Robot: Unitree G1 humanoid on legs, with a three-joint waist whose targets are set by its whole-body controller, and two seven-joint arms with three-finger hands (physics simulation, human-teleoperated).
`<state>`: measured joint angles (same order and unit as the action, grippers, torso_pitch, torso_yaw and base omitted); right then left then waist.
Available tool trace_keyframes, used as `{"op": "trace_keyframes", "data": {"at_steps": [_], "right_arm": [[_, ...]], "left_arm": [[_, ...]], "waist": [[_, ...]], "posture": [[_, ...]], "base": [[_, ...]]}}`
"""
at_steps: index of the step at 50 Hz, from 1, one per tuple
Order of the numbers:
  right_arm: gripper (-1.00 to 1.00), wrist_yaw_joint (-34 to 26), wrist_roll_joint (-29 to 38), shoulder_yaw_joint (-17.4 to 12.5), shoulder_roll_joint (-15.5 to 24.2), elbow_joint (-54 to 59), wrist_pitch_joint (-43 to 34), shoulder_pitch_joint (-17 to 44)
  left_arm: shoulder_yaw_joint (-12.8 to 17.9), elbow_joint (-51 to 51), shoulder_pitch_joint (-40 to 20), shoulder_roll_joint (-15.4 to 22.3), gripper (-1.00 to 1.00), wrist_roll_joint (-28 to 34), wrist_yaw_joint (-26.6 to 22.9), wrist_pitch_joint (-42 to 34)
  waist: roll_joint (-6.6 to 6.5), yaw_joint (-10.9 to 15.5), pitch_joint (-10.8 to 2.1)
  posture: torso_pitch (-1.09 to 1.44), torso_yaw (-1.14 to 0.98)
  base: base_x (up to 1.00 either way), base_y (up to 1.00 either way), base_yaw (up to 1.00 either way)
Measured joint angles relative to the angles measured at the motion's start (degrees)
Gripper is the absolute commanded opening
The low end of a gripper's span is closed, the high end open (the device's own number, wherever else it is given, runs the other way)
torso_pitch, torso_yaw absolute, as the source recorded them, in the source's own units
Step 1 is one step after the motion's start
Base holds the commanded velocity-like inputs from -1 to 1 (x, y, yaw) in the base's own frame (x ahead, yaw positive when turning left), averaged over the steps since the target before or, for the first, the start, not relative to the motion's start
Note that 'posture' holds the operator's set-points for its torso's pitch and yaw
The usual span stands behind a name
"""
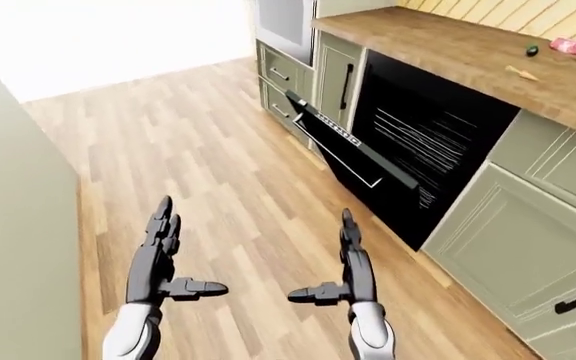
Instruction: Close the dishwasher door
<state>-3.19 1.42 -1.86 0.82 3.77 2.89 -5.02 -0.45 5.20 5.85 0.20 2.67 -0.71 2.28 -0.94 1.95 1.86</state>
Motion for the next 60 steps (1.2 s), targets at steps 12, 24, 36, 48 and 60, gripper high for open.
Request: {"op": "trace_keyframes", "data": {"at_steps": [12, 24, 36, 48, 60], "right_arm": [[1.0, 0.8, 0.0, -1.7, 0.6, -0.1, -0.1, -0.7], [1.0, 0.4, 0.2, -0.1, -0.2, -1.9, -1.0, -0.2], [1.0, 0.2, 0.2, -0.3, 0.0, -2.5, -0.7, -0.5], [1.0, 0.7, 0.6, -0.4, 0.3, -2.3, -1.2, -0.1], [1.0, 0.8, 1.1, 0.3, -0.2, -3.4, -3.4, -0.8]], "left_arm": [[-1.7, -1.0, 0.1, -0.5, 1.0, 0.4, -0.5, 0.0], [-0.1, -0.6, -0.2, 0.2, 1.0, 0.2, -0.1, 0.3], [0.2, 0.2, -0.4, 0.1, 1.0, 0.1, 0.0, 0.3], [-0.1, 0.1, -0.3, -0.2, 1.0, 0.1, -0.1, 0.7], [0.3, -1.2, -0.1, 0.1, 1.0, 0.0, -0.1, -0.4]], "waist": [[4.16, -1.8, 0.24], [-2.79, -0.8, 0.01], [5.15, -0.8, 0.46], [-0.28, -2.2, 0.69], [-0.07, -1.5, 0.04]], "posture": [[0.0, 0.0], [0.0, 0.0], [0.0, 0.0], [0.0, 0.0], [0.0, 0.0]], "base": [[0.0, 0.0, 0.49], [0.0, 0.0, 0.63], [0.0, 0.0, 0.63], [0.0, 0.0, 0.51], [0.0, -0.09, 0.0]]}}
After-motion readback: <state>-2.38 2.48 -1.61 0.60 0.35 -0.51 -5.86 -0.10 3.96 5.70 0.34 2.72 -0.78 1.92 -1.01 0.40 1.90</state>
